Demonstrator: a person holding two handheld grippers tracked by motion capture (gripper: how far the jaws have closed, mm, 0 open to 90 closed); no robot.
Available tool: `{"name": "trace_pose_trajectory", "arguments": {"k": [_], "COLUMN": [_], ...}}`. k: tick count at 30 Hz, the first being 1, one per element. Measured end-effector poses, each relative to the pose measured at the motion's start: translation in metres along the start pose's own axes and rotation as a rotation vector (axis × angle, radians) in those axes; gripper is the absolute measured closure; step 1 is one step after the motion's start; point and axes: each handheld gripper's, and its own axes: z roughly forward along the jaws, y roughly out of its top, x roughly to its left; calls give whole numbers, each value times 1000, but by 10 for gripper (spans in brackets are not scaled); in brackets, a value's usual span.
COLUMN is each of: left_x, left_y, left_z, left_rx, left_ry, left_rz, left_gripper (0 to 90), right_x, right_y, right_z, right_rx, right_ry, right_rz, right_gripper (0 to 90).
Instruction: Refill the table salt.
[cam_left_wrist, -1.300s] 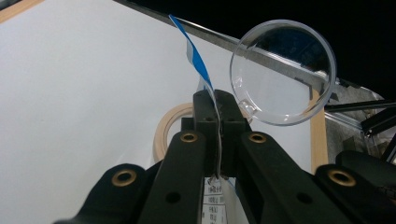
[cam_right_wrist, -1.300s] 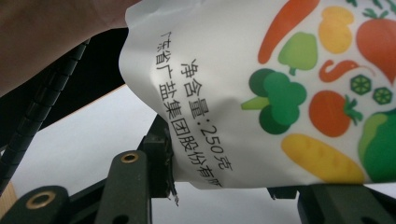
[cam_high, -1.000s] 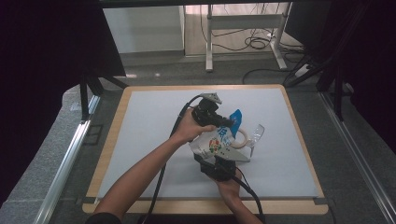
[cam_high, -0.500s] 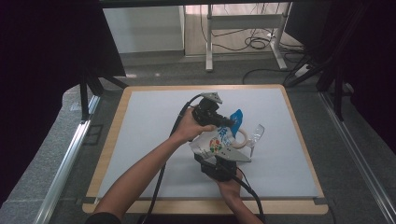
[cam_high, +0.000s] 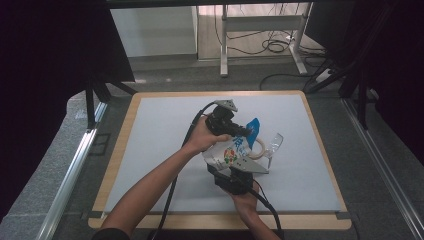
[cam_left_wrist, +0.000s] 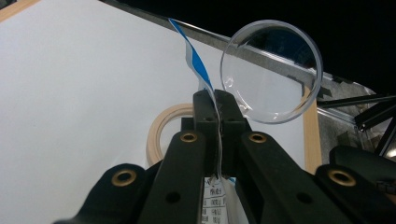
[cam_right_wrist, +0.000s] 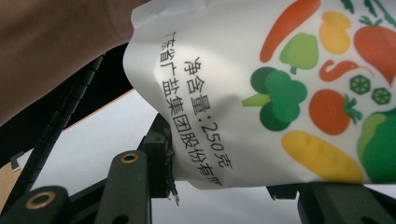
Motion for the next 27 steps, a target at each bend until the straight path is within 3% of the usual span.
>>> {"name": "trace_pose_trajectory", "arguments": {"k": [27], "left_x": [0], "left_y": [0], "left_z": [1], "left_rx": [-1], "left_ry": [2], "left_rz": [1], "left_gripper": [898], "right_x": [0], "right_y": [2], "right_z": [0], "right_rx": [-3], "right_ry": [9], "right_rz": [16], "right_gripper": [534]}}
